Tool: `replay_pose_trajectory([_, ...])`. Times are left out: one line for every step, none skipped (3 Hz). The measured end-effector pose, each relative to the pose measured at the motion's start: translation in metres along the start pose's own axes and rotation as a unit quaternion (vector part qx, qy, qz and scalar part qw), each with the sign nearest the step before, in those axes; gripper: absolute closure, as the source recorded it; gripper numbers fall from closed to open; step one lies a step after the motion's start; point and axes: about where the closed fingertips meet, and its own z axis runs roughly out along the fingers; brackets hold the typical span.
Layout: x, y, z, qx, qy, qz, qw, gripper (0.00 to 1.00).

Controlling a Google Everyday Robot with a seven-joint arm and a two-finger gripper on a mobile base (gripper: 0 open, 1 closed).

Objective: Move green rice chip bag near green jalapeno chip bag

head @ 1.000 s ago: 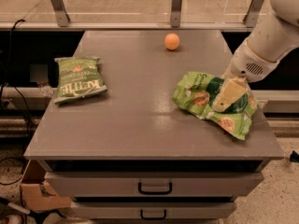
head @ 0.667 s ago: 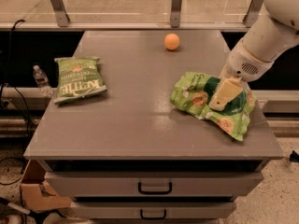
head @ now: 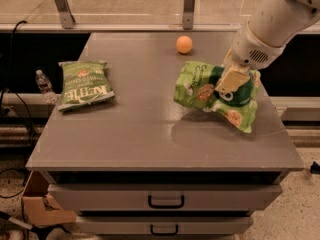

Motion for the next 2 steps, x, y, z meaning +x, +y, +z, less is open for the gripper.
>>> replay_pose_trajectory([-0.0147, -0.0034, -0.0232, 0.023, -0.006, -0.024, 0.9994, 1.00])
replay_pose_trajectory([-0.0148, -0.0035, -0.0234, 0.023, -0.006, -0.025, 0.9994, 1.00])
